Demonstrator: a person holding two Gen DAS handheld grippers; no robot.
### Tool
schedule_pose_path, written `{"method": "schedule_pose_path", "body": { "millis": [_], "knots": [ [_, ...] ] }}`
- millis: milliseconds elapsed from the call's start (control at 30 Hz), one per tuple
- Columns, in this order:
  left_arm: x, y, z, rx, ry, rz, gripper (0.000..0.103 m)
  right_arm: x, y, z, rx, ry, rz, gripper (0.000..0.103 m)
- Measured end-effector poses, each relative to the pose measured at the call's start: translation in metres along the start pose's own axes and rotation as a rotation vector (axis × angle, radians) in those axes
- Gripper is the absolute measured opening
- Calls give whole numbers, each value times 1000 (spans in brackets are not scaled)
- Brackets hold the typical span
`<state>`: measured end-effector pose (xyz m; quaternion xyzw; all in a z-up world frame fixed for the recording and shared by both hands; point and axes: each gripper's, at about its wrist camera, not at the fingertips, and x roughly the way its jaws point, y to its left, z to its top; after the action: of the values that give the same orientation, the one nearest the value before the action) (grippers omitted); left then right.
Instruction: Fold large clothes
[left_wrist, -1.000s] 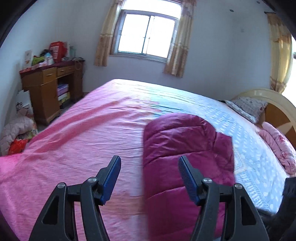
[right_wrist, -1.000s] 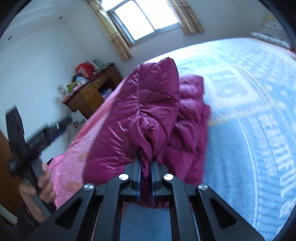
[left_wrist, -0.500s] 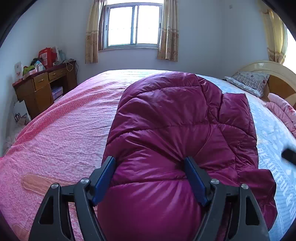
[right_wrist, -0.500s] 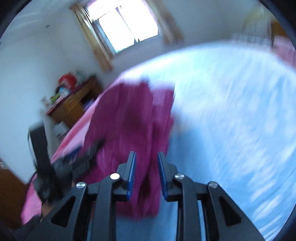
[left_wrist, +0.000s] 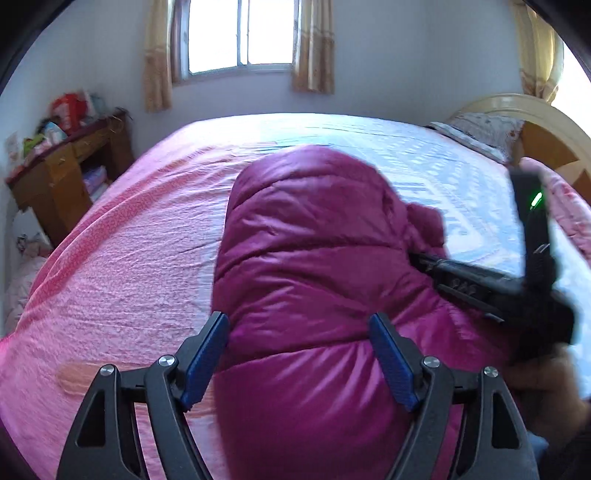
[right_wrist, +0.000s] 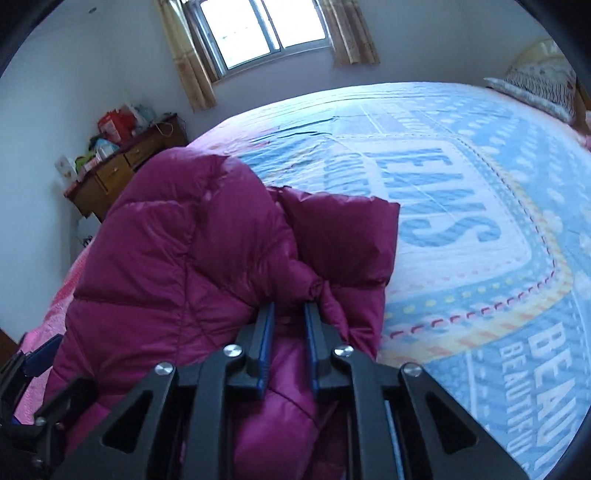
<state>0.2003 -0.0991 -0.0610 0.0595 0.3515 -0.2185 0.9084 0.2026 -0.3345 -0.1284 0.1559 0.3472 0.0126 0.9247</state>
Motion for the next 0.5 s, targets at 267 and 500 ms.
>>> {"method": "schedule_pose_path", "body": {
  "millis": [267,500],
  "knots": [
    [14,0,106,-22,-112,122,79,-8,6,-3,-7,-12,-4,16],
    [132,-30,102,4,40,198,80,-14,-2,0,24,-18,30,16]
  ]
}}
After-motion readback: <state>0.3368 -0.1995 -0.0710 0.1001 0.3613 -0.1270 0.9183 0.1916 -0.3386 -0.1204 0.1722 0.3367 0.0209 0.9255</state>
